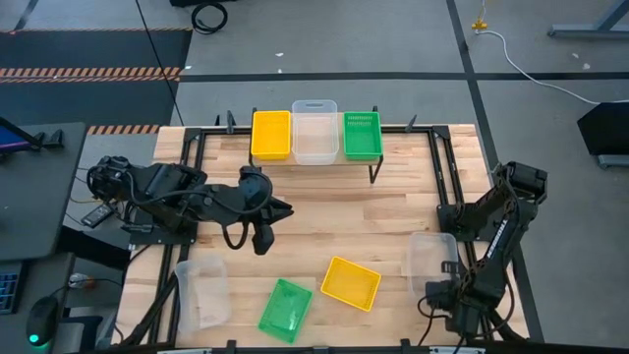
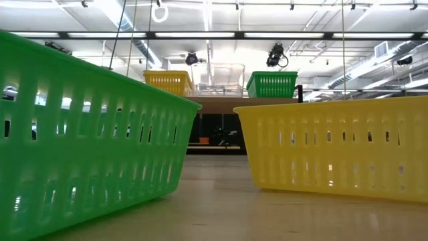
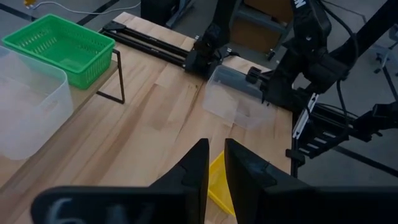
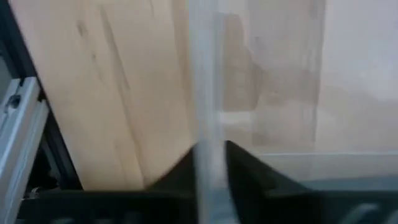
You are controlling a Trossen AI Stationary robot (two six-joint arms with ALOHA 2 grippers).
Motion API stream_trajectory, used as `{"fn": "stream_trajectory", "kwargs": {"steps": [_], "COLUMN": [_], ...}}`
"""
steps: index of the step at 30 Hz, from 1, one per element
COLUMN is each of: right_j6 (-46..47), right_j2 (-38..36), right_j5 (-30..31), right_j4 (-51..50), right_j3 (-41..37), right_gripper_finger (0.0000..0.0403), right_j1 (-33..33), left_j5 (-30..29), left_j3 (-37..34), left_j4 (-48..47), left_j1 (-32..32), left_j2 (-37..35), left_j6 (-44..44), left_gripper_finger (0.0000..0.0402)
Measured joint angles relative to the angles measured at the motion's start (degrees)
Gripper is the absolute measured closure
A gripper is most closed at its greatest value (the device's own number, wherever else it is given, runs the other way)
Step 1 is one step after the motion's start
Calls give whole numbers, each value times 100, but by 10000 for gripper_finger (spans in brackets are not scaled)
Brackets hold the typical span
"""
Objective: Stack baskets on shelf by color
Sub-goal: Stack the right transparent bin on top of the transparent bin on the shelf
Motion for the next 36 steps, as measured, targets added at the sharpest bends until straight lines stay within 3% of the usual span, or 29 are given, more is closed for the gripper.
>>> {"fn": "stream_trajectory", "kwargs": {"steps": [2,5,9,16,21,29,36], "right_j6": [-75,-132,-619,-1726,-2577,-4713,-6898], "right_j2": [0,1,3,4,3,2,0], "right_j5": [17,-41,190,1506,2432,3354,3294], "right_j4": [54,-155,-1261,-3210,-3914,-3717,-2453], "right_j3": [0,80,685,2286,3298,4517,5061], "right_gripper_finger": [385,388,394,395,395,395,395], "right_j1": [-9,-88,-195,-700,-1421,-3040,-4743], "left_j5": [1,1,1,-6,-76,-110,-130], "left_j3": [0,0,0,0,0,0,0], "left_j4": [-3,-3,-4,-1,10,19,130], "left_j1": [0,0,0,0,7,7,9], "left_j2": [0,0,0,-2,-2,-3,-4], "left_j6": [2,6,9,148,155,157,338], "left_gripper_finger": [345,348,351,352,353,352,352]}}
